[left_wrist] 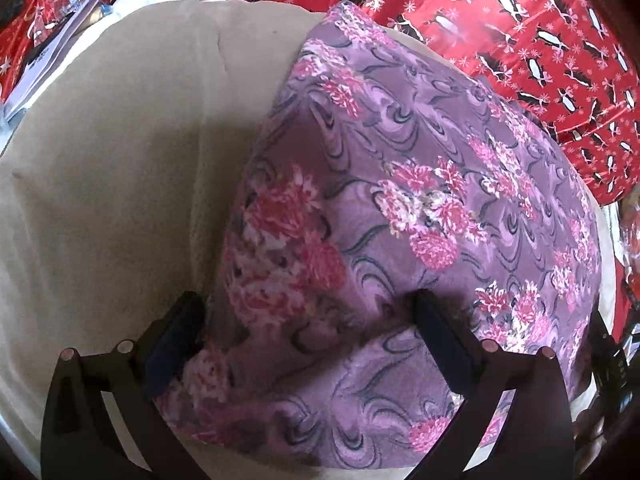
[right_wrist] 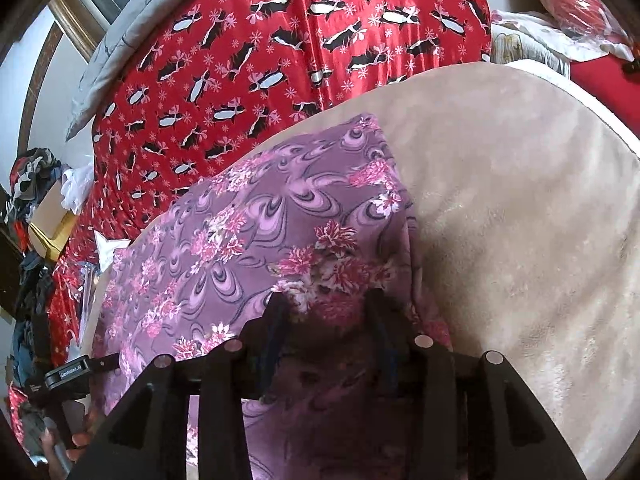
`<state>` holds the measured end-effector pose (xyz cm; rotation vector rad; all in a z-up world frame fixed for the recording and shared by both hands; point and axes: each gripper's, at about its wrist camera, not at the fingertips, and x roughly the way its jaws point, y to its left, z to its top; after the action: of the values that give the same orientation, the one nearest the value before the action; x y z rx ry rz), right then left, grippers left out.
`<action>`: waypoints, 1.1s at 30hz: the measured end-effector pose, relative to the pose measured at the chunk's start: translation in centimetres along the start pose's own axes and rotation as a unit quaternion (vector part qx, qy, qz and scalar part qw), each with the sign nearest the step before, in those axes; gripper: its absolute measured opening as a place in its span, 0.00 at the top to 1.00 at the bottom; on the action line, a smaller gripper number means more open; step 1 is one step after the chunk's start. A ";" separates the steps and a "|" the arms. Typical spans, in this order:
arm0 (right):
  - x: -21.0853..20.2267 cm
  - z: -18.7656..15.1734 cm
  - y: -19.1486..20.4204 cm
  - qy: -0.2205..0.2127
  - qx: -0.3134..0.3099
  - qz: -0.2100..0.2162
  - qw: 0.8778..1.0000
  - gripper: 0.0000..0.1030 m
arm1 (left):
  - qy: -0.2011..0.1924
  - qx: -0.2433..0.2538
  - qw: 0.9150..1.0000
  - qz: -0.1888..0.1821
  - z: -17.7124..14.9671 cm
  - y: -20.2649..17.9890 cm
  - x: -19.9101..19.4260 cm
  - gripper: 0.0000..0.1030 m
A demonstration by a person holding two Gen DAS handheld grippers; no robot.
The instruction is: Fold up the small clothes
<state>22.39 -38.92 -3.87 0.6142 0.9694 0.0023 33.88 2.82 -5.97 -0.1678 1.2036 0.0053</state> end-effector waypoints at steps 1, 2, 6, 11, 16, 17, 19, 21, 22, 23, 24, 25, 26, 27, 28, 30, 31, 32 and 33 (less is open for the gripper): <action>0.0 0.0 0.1 0.002 -0.002 -0.002 1.000 0.54 | -0.004 0.000 1.000 -0.003 0.1 0.1 0.1 0.00; 0.0 0.1 0.3 0.003 -0.005 -0.005 1.000 0.53 | -0.012 0.001 1.000 -0.006 0.0 0.3 0.1 0.00; -0.6 1.5 1.2 0.012 -0.017 -0.016 1.000 0.53 | -0.016 0.024 0.999 -0.022 0.2 0.1 -1.2 0.03; -0.8 5.4 0.8 -0.024 0.006 -0.003 1.000 0.52 | -0.086 0.034 0.995 -0.049 4.1 -0.6 -5.3 0.04; 2.9 7.1 0.3 -0.004 0.019 -0.016 1.000 0.53 | -0.034 0.051 0.998 -0.033 6.9 -3.2 -1.3 0.04; 4.0 6.7 -0.1 0.016 0.023 -0.026 0.999 0.53 | 0.001 0.058 0.998 -0.005 6.9 -3.8 1.3 0.04; 4.4 6.0 -0.5 0.000 0.024 -0.024 0.999 0.53 | 0.024 0.066 0.998 0.006 6.6 -4.1 3.8 0.00; 4.1 6.2 -0.2 0.009 0.023 -0.037 0.999 0.53 | 0.015 0.061 0.998 -0.006 6.7 -3.8 3.3 0.00; 3.5 6.3 0.3 0.003 0.012 -0.051 0.999 0.52 | 0.024 0.058 0.998 -0.019 7.0 -3.6 3.1 0.00; 2.8 6.3 0.9 -0.007 -0.002 -0.050 0.999 0.52 | 0.027 0.052 0.998 -0.039 7.3 -3.1 2.8 0.01; 2.2 6.2 1.7 -0.017 -0.018 -0.038 0.999 0.51 | 0.022 0.040 0.997 -0.061 7.5 -2.2 2.0 0.01; 1.8 5.9 2.5 -0.018 -0.029 -0.023 0.999 0.51 | 0.014 0.029 0.997 -0.074 7.8 -1.3 1.3 0.01; 1.5 5.6 3.0 -0.018 -0.036 -0.010 0.999 0.51 | 0.007 0.016 0.996 -0.086 7.9 -0.4 0.7 0.01; 1.5 5.0 3.8 -0.012 -0.049 0.005 0.999 0.51 | 0.006 0.000 0.995 -0.101 8.1 0.8 0.2 0.01; 2.0 4.3 4.2 0.001 -0.060 0.011 0.998 0.45 | 0.009 -0.015 0.994 -0.111 8.1 1.9 0.1 0.01; 3.6 3.1 4.9 0.044 -0.089 -0.005 0.995 0.39 | 0.018 -0.055 0.990 -0.132 8.7 4.3 -0.1 0.01; 3.7 2.5 5.7 0.036 -0.118 -0.025 0.992 0.39 | 0.026 -0.063 0.988 -0.138 8.7 5.1 0.1 0.01; 3.4 2.3 6.5 0.030 -0.136 -0.044 0.989 0.40 | 0.036 -0.072 0.986 -0.146 8.5 5.8 0.1 0.01; 3.3 2.3 6.9 0.031 -0.137 -0.050 0.989 0.38 | 0.046 -0.079 0.983 -0.159 8.3 6.4 0.3 0.01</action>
<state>27.88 -33.40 -2.04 0.3128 1.0390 0.0650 41.11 10.21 -4.18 -0.5037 1.2571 -0.1884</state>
